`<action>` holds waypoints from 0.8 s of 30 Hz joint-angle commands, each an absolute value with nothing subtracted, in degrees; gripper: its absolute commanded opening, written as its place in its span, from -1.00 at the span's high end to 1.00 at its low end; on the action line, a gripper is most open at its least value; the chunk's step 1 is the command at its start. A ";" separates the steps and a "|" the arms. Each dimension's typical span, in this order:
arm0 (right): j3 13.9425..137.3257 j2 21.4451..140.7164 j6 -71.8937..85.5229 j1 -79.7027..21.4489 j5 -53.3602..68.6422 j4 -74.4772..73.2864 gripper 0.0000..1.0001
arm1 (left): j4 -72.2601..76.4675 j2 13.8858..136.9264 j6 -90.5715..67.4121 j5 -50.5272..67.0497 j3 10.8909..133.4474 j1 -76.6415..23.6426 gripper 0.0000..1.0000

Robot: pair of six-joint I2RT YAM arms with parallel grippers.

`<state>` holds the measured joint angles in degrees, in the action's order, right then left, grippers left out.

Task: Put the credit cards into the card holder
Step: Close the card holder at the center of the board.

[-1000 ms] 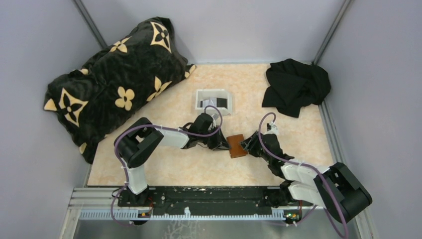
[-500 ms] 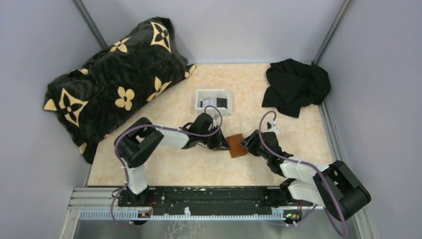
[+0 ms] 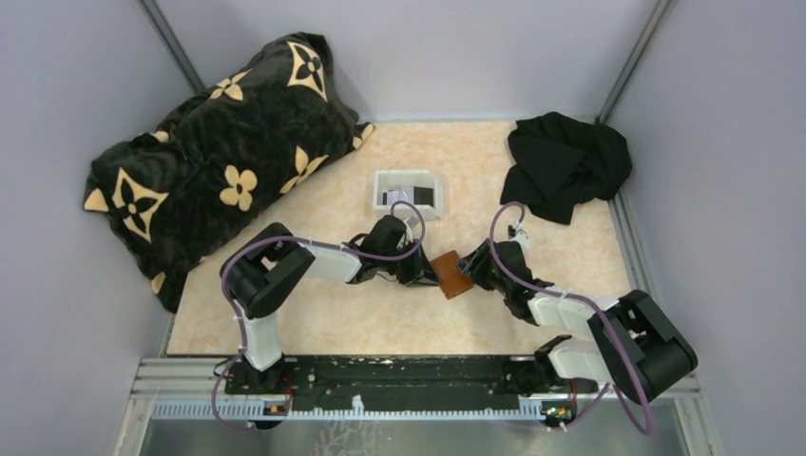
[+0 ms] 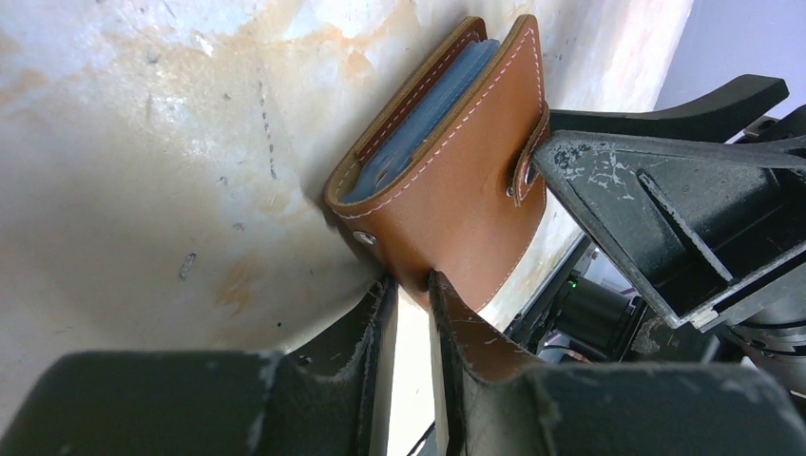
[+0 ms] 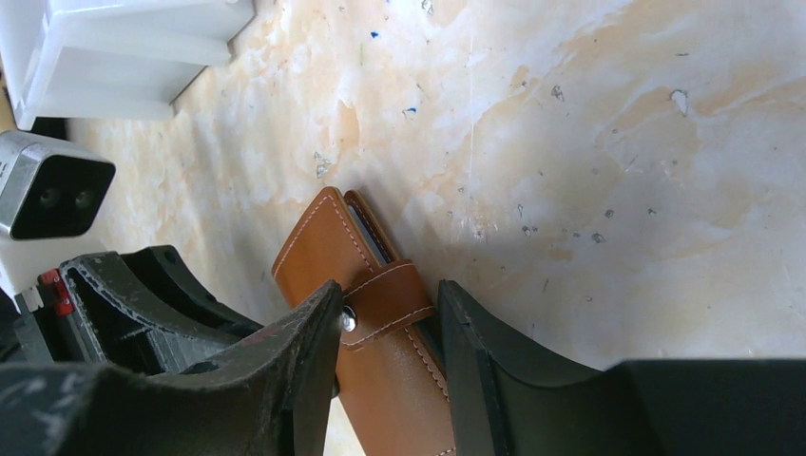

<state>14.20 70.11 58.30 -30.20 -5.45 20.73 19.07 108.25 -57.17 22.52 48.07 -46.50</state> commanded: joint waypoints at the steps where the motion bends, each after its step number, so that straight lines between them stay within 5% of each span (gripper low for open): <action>1: 15.09 72.93 57.52 -30.32 -4.20 14.43 0.13 | 13.36 112.85 -54.10 18.34 46.70 -47.02 0.48; 24: 10.43 71.89 53.13 -30.32 -0.19 13.34 0.18 | 11.28 112.40 -53.61 17.28 48.94 -46.75 0.48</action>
<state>13.54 70.65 55.11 -30.00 -4.86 22.59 17.65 109.08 -56.88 23.64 49.60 -46.24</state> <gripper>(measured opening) 0.410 0.260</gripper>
